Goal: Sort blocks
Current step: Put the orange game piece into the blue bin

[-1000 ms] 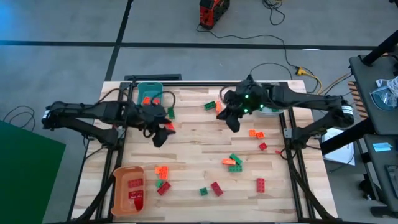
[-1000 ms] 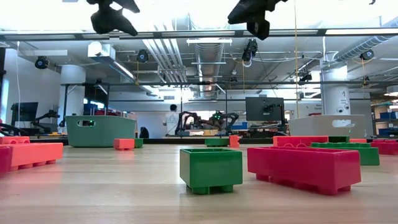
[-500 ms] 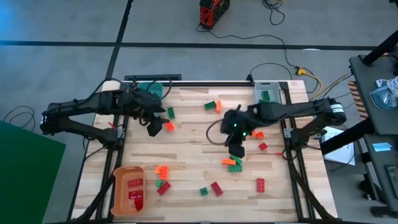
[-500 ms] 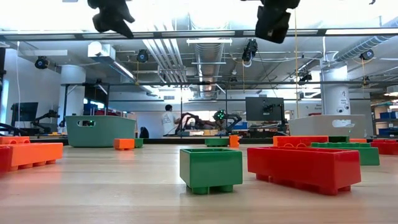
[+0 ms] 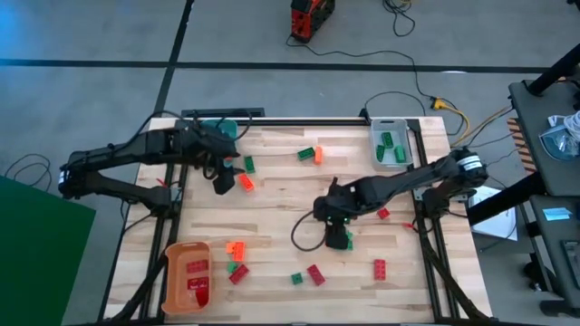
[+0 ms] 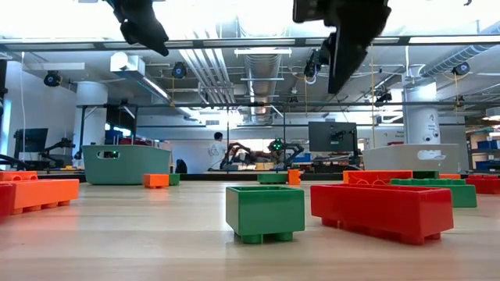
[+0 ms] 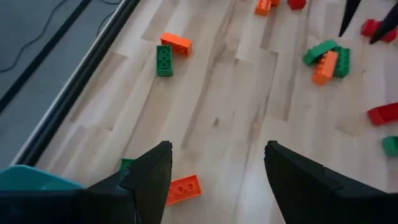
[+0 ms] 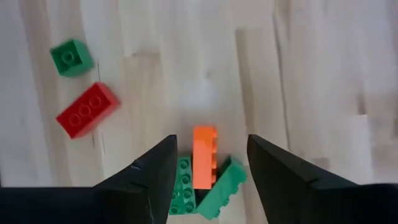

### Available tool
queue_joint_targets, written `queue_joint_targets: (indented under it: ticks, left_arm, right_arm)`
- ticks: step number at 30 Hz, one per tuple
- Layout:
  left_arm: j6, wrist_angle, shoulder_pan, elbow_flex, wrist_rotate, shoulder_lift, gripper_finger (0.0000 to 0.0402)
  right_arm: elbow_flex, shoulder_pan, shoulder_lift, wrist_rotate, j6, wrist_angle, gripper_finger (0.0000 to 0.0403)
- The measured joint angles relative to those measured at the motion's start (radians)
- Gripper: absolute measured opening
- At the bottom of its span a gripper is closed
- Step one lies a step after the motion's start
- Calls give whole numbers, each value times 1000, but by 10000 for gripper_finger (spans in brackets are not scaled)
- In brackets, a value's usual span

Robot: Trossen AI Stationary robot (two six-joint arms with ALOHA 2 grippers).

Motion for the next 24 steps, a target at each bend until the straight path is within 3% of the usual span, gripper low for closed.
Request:
queue_joint_targets:
  ticks: [8, 24]
  left_arm:
    - [45, -4, 39, -14, 11, -13, 231]
    - [57, -3, 41, -35, 18, -21, 231]
  right_arm:
    - [-66, 19, 81, 0, -1, 54, 194]
    - [-71, 19, 272, -55, 26, 109, 193]
